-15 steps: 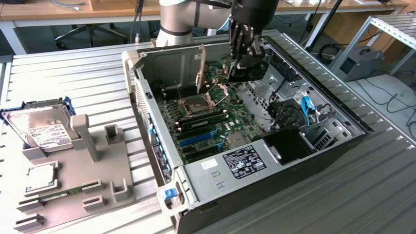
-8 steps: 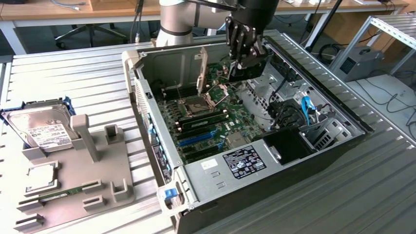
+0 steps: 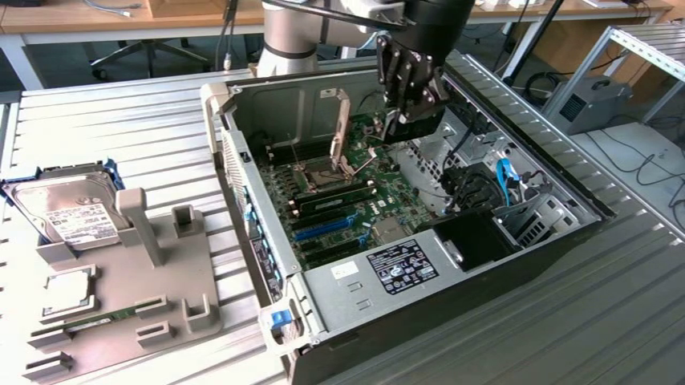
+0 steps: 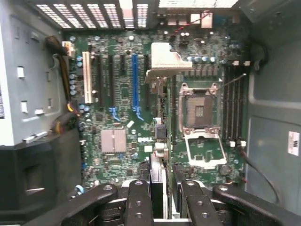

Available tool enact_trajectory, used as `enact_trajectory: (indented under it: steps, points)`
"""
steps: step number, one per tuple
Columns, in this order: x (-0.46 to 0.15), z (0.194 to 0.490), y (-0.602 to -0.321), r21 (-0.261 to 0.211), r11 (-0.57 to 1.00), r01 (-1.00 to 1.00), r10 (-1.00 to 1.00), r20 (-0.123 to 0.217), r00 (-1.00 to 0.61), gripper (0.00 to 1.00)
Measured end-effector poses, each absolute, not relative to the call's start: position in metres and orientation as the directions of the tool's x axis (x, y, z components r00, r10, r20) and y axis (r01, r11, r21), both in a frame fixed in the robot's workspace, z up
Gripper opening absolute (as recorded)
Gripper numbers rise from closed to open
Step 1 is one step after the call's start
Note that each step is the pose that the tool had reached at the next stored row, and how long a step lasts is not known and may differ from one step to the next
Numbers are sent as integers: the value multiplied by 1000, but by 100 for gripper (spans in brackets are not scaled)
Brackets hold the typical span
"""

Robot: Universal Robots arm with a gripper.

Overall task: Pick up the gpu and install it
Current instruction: 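Insert the gpu into the slot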

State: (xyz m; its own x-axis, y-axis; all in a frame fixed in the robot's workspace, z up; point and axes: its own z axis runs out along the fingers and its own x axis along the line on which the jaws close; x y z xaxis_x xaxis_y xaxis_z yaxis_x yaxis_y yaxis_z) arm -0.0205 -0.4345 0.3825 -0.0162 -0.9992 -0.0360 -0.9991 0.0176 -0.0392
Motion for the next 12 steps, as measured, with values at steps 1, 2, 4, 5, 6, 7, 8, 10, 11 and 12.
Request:
enact_trajectory:
  steps: [1, 2, 4, 5, 6, 7, 8, 10, 11, 12]
  points:
    - [-21, 382, -437, -39, 18, -999, -999, -36, -16, 29]
    - [-21, 382, -440, -39, 18, -999, -999, -36, -16, 29]
    - [-23, 381, -444, -39, 18, -999, -999, -36, -16, 29]
    - [-23, 380, -446, -39, 18, -999, -999, -36, -16, 29]
    - [-24, 380, -447, -39, 18, -999, -999, -36, -16, 29]
    - [-26, 378, -449, -39, 18, -999, -999, -36, -16, 29]
    - [-28, 377, -449, -39, 18, -999, -999, -36, -16, 29]
    - [-29, 375, -450, -39, 18, -999, -999, -36, -16, 29]
    - [-30, 374, -450, -39, 18, -999, -999, -36, -16, 29]
    - [-30, 374, -451, -39, 18, -999, -999, -36, -16, 29]
